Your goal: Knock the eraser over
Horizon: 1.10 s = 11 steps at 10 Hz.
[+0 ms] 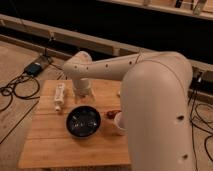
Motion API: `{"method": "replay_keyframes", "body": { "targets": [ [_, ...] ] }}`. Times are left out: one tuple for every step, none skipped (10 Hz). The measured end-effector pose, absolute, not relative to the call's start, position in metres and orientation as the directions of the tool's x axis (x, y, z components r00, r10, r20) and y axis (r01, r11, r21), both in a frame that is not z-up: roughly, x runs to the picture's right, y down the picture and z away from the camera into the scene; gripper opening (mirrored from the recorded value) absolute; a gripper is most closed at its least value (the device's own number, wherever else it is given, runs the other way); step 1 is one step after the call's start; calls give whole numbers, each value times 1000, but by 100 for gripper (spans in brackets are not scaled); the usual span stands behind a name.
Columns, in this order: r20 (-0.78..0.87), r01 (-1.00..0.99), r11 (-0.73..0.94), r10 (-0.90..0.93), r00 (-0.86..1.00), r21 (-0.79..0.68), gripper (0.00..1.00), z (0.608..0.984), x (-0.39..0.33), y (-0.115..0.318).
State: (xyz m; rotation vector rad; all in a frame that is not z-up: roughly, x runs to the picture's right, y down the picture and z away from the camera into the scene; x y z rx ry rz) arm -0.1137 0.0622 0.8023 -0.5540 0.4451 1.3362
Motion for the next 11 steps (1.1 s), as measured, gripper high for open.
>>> {"method": "replay_keyframes", "body": {
  "targets": [
    [-600,-980,160,775,200,-120,65,819,-116,56],
    [-605,-976,179,767,215,-120,65,836,-120,50],
    [-608,-974,192,761,224,-118,65,849,-122,46],
    [-613,-972,209,755,232,-111,65,864,-124,38],
    [-615,-971,216,753,234,-105,65,873,-125,32],
    [-615,-970,223,753,233,-95,65,884,-126,24],
    [-613,-970,227,755,231,-86,65,892,-127,15],
    [-605,-971,228,763,226,-75,65,900,-127,4],
    [-587,-972,227,779,219,-61,65,909,-128,-10],
    [-568,-973,226,796,212,-47,65,915,-127,-21],
    [-531,-975,219,822,206,-39,65,922,-129,-36]
  ]
}}
